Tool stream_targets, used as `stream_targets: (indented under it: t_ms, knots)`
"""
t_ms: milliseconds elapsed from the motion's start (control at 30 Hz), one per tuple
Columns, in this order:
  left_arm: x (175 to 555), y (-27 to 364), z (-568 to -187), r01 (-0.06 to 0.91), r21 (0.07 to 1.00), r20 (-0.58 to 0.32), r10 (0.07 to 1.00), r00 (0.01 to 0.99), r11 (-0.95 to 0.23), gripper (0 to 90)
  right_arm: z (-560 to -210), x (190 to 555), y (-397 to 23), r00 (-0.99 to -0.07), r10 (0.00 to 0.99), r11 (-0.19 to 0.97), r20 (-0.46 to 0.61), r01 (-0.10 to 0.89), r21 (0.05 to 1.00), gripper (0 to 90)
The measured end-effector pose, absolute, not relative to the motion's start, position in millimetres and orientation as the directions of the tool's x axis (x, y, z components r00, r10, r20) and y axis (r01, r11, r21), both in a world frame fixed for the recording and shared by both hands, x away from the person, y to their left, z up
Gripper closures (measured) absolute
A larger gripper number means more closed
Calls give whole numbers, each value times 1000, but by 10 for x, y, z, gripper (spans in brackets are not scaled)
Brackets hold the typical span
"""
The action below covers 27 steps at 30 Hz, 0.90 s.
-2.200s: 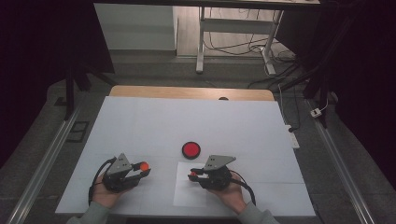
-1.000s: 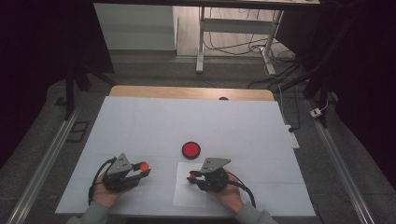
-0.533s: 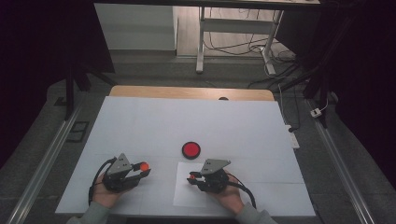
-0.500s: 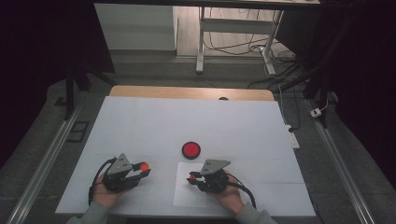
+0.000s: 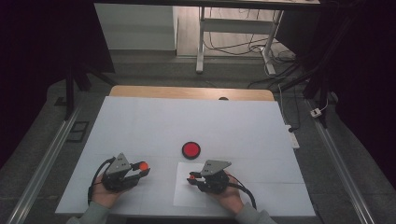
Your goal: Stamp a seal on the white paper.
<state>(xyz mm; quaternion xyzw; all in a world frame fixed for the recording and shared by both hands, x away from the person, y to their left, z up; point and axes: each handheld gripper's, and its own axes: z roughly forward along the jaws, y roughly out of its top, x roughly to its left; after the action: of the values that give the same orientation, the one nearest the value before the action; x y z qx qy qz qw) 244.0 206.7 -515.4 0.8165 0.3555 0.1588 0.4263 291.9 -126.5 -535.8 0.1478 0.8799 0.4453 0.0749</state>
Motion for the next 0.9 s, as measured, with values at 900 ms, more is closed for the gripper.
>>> stream_targets:
  t_ms: [900]
  knots:
    - [2435, 2064, -5145, 441, 810, -40, 714, 699, -386, 646, -5361, 2912, -1268, -945, 328, 560, -6, 189, 807, 729]
